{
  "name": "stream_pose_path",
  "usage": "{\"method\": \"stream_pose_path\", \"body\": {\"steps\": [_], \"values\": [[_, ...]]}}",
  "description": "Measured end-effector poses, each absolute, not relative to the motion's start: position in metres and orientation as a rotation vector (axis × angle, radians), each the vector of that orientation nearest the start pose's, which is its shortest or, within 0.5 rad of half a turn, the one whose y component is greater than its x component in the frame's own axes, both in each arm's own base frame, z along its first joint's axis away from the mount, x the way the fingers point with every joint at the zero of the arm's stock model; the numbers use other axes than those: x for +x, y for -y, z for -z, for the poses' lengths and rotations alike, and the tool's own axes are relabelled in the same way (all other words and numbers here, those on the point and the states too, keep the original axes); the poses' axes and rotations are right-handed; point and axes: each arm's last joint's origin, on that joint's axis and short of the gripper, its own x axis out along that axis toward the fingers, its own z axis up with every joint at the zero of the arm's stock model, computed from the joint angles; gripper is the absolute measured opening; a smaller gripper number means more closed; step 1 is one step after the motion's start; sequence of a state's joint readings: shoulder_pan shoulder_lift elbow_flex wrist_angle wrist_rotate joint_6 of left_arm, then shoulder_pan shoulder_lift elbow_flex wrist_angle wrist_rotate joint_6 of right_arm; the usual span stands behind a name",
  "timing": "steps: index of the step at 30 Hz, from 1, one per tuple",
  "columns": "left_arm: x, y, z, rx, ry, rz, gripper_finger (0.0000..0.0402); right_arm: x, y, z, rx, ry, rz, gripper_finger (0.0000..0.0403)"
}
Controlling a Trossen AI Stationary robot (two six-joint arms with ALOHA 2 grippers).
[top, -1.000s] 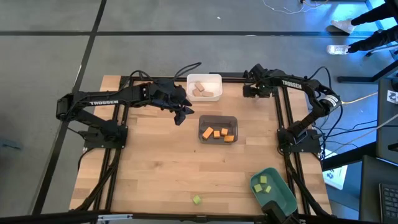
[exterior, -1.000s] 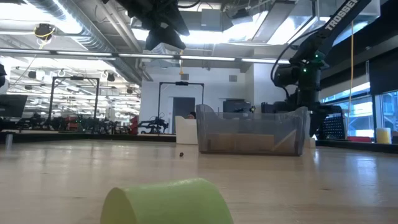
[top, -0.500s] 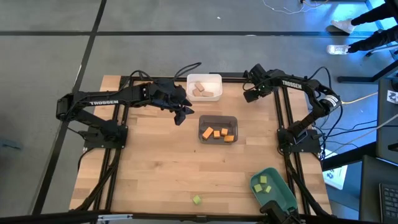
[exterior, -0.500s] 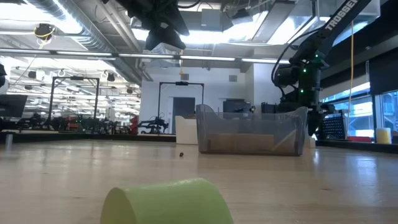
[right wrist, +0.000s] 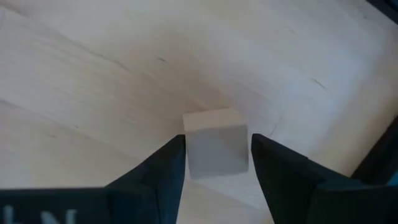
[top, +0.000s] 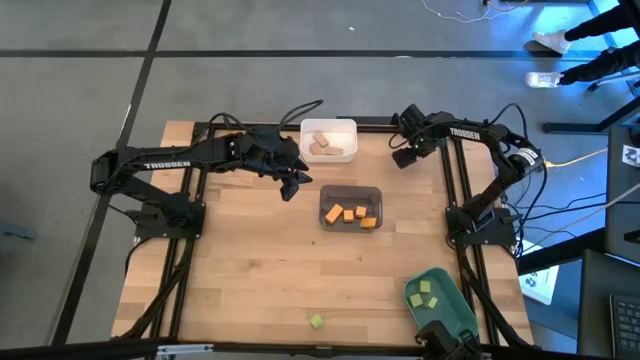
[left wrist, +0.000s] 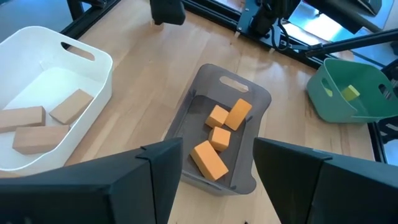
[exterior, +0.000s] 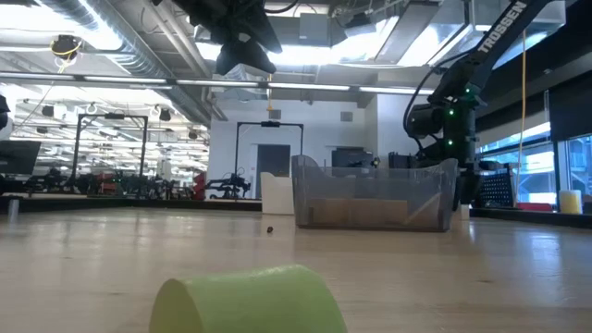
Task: Sort & place blocks by color
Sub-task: Put the brown block into the white bin
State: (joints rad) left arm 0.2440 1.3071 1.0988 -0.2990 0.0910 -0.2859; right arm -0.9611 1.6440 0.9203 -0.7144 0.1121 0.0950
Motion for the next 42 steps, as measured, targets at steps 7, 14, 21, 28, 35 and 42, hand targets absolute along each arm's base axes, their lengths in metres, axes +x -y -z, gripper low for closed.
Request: {"method": "stream_pose_path", "body": {"steps": [7,14,21,28,35,42], "values": [[0.28,-0.067,-0.319,-0.364,-0.477,-0.221,0.0186,0.154,0.227,-0.154,0.672,-1.349,0.922,0.0134],[0.28,-0.067,-0.319,-0.364,-0.477,-0.221,0.0186,0.154,0.227,-0.155,0.652,-1.359,0.901,0.0126],[0.28,-0.067,-0.319,-0.363,-0.477,-0.221,0.0187,0.171,0.232,-0.183,0.625,-1.332,0.831,0.0126],[0.278,-0.069,-0.317,-0.348,-0.504,-0.302,0.0187,0.214,0.232,-0.235,0.517,-1.183,0.662,0.0126],[0.273,-0.07,-0.311,-0.371,-0.561,-0.418,0.0187,0.255,0.225,-0.283,0.358,-0.963,0.551,0.0126],[0.271,-0.07,-0.308,-0.416,-0.578,-0.453,0.0186,0.287,0.229,-0.266,0.34,-0.857,0.444,0.0126]]}}
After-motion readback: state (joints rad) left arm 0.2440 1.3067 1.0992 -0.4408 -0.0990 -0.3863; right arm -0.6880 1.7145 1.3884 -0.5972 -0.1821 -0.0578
